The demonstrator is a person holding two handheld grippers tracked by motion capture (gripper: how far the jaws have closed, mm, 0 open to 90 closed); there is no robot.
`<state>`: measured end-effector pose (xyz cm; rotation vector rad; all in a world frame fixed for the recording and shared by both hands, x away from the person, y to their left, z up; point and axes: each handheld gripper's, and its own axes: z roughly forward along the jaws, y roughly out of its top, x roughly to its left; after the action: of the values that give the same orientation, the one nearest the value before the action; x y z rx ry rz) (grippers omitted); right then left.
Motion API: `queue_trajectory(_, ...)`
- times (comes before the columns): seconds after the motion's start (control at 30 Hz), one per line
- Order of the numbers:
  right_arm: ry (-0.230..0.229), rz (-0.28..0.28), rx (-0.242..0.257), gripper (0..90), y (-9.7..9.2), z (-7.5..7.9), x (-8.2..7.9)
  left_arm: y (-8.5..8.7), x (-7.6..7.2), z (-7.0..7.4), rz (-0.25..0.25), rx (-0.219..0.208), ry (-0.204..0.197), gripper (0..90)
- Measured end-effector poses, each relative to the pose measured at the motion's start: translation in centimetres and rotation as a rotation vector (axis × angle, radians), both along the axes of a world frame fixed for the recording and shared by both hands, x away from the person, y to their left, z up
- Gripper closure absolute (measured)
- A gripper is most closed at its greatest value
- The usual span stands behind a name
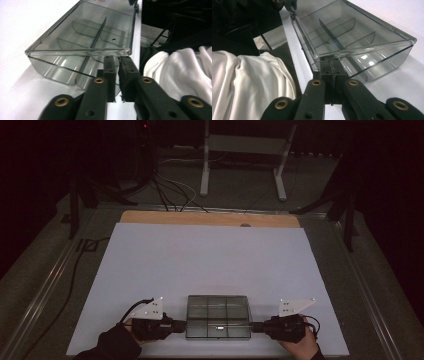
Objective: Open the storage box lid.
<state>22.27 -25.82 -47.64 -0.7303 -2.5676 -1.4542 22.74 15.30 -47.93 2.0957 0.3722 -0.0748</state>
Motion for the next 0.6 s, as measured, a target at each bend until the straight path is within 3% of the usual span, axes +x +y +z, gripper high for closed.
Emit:
queue_trajectory(0.13, -0.010, -0.007, 0.001, 90.0, 0.04, 0.24, 0.12, 0.15, 0.08, -0.15, 0.016, 0.017, 0.011, 83.9)
queue_trajectory(0.33, -0.020, -0.016, 0.010, 90.0, 0.06, 0.63, 0.37, 0.47, 0.31, -0.36, 0.095, 0.032, -0.020, 54.7)
queue_trajectory(0.43, -0.020, -0.024, 0.007, 90.0, 0.08, 0.79, 0.47, 0.45, 0.59, -0.45, 0.111, 0.030, 0.022, 42.5)
queue_trajectory(0.5, -0.024, -0.030, 0.013, 90.0, 0.02, 0.89, 0.54, 0.29, 0.48, -0.45, 0.125, 0.029, 0.013, 35.5)
queue_trajectory(0.6, -0.028, -0.039, 0.014, 90.0, -0.12, 1.03, 0.70, 0.01, 0.50, -0.40, 0.137, 0.036, 0.016, 18.2)
